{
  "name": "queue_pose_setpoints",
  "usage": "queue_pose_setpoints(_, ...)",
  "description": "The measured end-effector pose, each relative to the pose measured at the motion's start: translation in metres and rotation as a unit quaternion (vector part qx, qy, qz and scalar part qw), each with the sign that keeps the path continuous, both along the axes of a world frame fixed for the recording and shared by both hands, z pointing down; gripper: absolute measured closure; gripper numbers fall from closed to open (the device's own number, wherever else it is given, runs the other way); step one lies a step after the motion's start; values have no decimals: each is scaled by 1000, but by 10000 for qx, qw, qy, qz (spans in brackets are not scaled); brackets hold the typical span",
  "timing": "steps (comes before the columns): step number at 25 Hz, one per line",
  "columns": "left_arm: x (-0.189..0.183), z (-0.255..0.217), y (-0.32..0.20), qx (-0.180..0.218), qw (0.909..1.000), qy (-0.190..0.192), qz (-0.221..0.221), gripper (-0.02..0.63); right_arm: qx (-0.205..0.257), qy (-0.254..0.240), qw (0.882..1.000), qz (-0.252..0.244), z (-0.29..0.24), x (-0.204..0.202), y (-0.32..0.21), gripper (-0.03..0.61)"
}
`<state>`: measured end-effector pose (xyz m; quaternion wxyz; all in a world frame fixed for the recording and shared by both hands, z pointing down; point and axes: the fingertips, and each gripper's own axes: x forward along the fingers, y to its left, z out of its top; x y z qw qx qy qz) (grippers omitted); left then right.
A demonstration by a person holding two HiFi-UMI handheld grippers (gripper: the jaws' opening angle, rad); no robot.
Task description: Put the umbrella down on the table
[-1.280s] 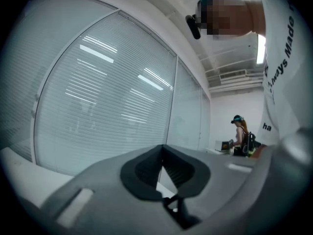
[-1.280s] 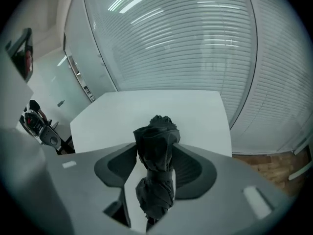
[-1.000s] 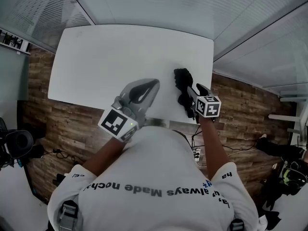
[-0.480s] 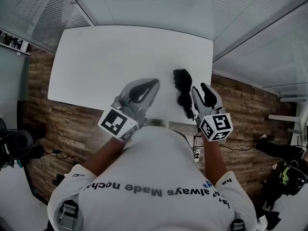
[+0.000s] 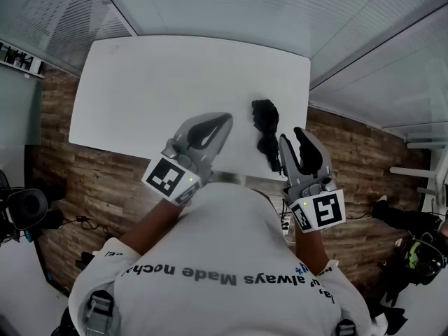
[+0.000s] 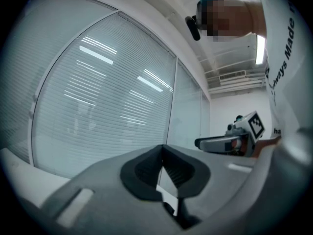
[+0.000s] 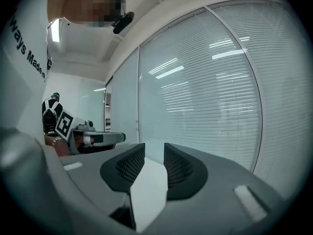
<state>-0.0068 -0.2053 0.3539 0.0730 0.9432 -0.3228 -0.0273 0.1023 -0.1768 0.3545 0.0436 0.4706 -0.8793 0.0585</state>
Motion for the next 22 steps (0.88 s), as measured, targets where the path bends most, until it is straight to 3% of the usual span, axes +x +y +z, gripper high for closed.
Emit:
queue_pose_setpoints(8, 4, -3, 0, 48, 10000, 10, 30, 611, 217, 19, 9997, -97, -10, -9, 2, 459)
queue_pose_setpoints(22, 6, -5, -2, 67, 10000, -11, 26, 611, 201, 117, 9996, -133, -11, -8, -2, 460)
